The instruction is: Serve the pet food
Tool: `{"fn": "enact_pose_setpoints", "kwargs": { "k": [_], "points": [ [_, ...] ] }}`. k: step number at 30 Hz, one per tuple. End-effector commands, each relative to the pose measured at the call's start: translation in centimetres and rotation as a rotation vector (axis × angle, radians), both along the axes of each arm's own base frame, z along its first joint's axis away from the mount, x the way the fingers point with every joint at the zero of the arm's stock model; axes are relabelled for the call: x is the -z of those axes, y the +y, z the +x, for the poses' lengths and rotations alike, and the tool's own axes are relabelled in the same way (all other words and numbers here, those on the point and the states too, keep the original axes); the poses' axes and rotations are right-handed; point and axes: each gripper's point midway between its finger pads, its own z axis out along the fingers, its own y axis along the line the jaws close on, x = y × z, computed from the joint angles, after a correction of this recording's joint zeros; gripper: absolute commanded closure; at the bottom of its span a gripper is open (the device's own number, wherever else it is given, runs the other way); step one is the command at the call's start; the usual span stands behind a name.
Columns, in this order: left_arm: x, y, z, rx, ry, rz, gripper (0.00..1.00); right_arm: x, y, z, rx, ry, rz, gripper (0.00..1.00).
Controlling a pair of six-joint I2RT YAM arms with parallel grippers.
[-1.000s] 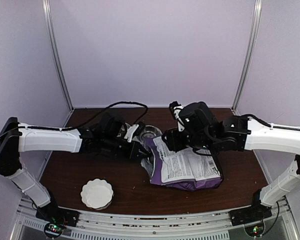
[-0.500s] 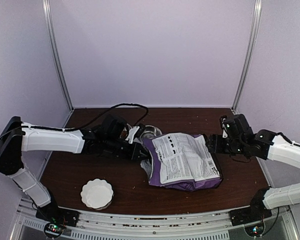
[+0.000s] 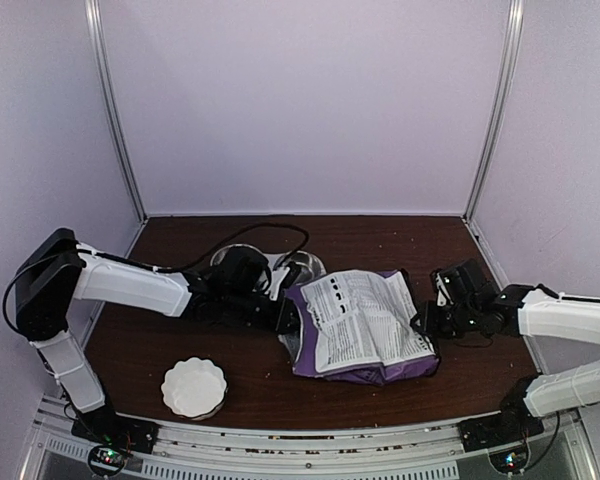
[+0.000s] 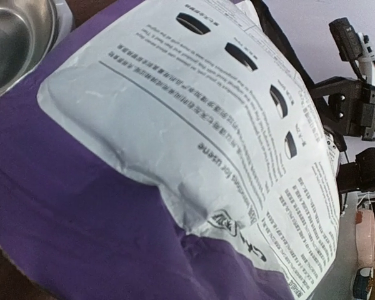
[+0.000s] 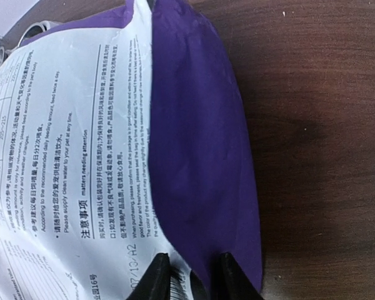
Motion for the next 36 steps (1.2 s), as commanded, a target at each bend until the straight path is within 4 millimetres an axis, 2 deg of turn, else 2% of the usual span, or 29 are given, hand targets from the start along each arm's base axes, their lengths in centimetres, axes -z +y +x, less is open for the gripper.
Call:
{"fn": "enact_pose_setpoints", "kwargs": {
  "k": [1, 6, 14, 26, 32, 36],
  "points": [
    [-0.5, -2.4, 0.6, 0.014, -0.059, -0.101, 1.0, 1.5, 1.0, -0.7, -0.021, 0.046, 0.065, 0.78],
    [-0.9, -4.8, 1.0, 0.03, -0.074, -0.187, 1.0, 2.2, 1.7, -1.0, -0.041, 0.075, 0.087, 0.86],
    [-1.7, -8.6, 1.0, 0.085, -0.082, -0.244, 1.0, 2.1, 3.5, -1.2, -0.088, 0.093, 0.14, 0.89],
    [-0.7, -13.3, 1.9, 0.156, -0.059, -0.271, 1.0, 1.4, 6.3, -1.6, -0.155, 0.098, 0.205, 0.91],
    [-2.5, -15.1, 2.4, 0.186, -0.112, -0.322, 1.0, 1.4, 6.8, -1.8, -0.17, 0.101, 0.221, 0.91],
    [-4.7, -15.7, 2.3, 0.201, -0.146, -0.404, 1.0, 1.5, 6.8, -1.8, -0.169, 0.101, 0.215, 0.92]
  ]
}}
